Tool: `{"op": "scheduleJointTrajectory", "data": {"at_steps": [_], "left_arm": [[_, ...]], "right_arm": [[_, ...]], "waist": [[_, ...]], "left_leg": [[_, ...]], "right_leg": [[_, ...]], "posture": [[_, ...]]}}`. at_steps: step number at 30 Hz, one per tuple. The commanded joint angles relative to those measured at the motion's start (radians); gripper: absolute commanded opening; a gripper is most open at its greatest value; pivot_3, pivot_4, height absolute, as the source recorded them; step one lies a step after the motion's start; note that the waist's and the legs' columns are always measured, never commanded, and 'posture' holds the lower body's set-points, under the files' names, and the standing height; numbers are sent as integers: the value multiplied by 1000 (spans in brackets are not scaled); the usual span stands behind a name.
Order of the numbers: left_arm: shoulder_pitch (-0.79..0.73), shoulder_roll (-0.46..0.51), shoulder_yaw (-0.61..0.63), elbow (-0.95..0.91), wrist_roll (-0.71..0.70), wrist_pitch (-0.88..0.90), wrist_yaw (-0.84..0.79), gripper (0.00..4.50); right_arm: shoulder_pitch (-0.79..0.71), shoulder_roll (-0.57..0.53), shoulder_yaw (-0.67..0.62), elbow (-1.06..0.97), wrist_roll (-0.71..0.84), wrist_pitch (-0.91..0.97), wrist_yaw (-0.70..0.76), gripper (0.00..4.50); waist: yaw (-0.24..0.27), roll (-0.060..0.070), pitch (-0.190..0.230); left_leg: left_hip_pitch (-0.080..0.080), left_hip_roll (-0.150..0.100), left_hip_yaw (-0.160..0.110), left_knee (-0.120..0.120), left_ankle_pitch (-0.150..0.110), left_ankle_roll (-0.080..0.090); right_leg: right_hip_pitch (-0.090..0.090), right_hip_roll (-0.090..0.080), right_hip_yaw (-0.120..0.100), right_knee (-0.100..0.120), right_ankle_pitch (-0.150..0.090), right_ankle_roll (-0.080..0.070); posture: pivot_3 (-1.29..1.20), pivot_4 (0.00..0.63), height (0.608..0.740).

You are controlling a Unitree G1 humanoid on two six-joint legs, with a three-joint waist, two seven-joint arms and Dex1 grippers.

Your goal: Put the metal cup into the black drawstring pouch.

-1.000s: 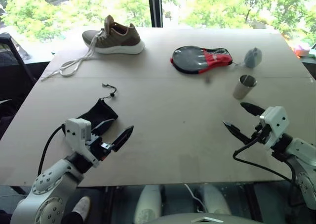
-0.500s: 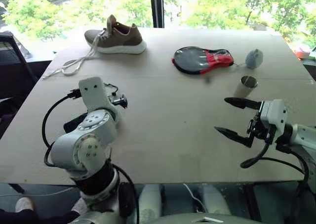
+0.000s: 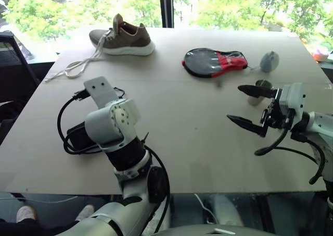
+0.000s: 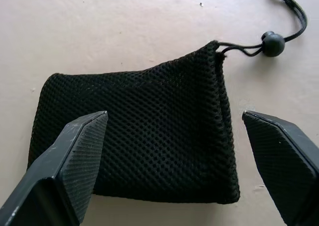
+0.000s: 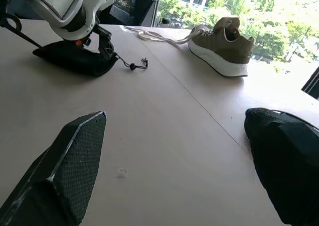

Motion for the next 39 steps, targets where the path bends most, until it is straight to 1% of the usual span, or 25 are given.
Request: {"op": "scheduleJointTrajectory", "data": {"at_steps": [1,5,8,10,13,18,23,24,25,26,28,29,30,32,33,39], "left_arm": [[-42,16,-6,40,63,2,-59,4462],[-57,16,-15,87,132,2,-124,4462],[-59,16,-33,105,192,2,-170,4462],[-62,11,-36,118,241,2,-182,4462],[-76,-12,-30,141,312,2,-205,4462],[-129,-72,17,190,446,2,-264,4462],[-139,-87,36,230,578,2,-333,4462],[-142,-94,49,238,608,2,-341,3962],[-147,-102,64,246,640,2,-350,3683],[-155,-115,84,253,674,2,-361,3256],[-163,-132,103,262,726,2,-387,2307],[-165,-136,106,266,746,2,-403,1725],[-168,-143,117,276,760,2,-423,1403],[-168,-141,114,295,786,2,-456,355],[-172,-142,118,303,803,2,-475,65],[-161,-148,116,330,910,2,-585,65]], "right_arm": [[-56,-9,-26,-5,72,32,25,4500],[-184,-46,-9,81,98,62,123,4500],[-276,-46,5,146,103,80,156,4500],[-307,-42,14,168,94,77,169,4500],[-319,-40,25,187,77,61,186,4500],[-319,-40,31,192,68,56,201,4500],[-314,-40,27,186,62,57,203,4500],[-310,-40,27,183,61,57,202,4500],[-308,-40,26,180,61,57,201,4500],[-304,-41,24,176,62,60,199,4500],[-298,-42,20,169,65,64,196,4500],[-296,-43,19,167,66,65,195,4500],[-292,-43,18,164,66,64,194,4500],[-285,-44,17,161,63,62,192,4500],[-282,-45,17,160,62,60,192,4500],[-273,-45,17,156,58,55,190,4500]], "waist": [[-1,0,0],[-4,0,1],[-4,0,1],[-1,-1,1],[-1,-1,1],[-1,-1,2],[-3,-1,2],[-3,-1,2],[-4,-1,2],[-3,-1,2],[-3,-1,2],[-3,-1,2],[-2,-1,2],[-1,-2,2],[-1,-2,2],[-3,-2,2]], "left_leg": [[0,0,0,0,0,0],[0,-1,0,0,0,0],[0,0,0,-1,0,0],[0,0,0,-2,0,0],[-1,-2,0,-2,0,0],[-2,-4,-1,-2,0,0],[-2,-4,-1,-2,0,0],[-2,-4,-1,-3,0,0],[-2,-4,-1,-3,0,0],[-2,-4,-1,-3,0,0],[-2,-4,-1,-3,0,0],[-2,-4,-1,-3,0,0],[-2,-4,-1,-3,0,0],[-2,-4,-1,-3,0,0],[-2,-4,-1,-3,0,0],[-2,-4,-1,-3,0,0]], "right_leg": [[0,0,0,0,0,0],[-1,-1,0,0,0,0],[-1,0,0,1,0,0],[-1,0,0,0,0,0],[-1,-2,0,0,0,0],[-1,-5,-2,0,0,0],[-1,-5,-2,0,0,1],[-1,-5,-2,0,0,1],[-1,-5,-2,0,0,1],[-2,-5,-2,0,0,1],[-1,-5,-3,0,0,1],[-1,-5,-3,0,0,1],[-1,-5,-3,0,0,1],[-1,-6,-3,0,0,1],[-1,-6,-4,0,0,1],[-1,-6,-4,0,0,1]], "posture": [[0,150,740],[0,150,740],[0,150,740],[0,150,740],[0,150,740],[0,150,740],[0,150,740],[0,150,740],[0,150,740],[0,150,740],[0,150,740],[0,150,740],[0,150,740],[0,150,740],[0,150,740],[0,150,740]]}}
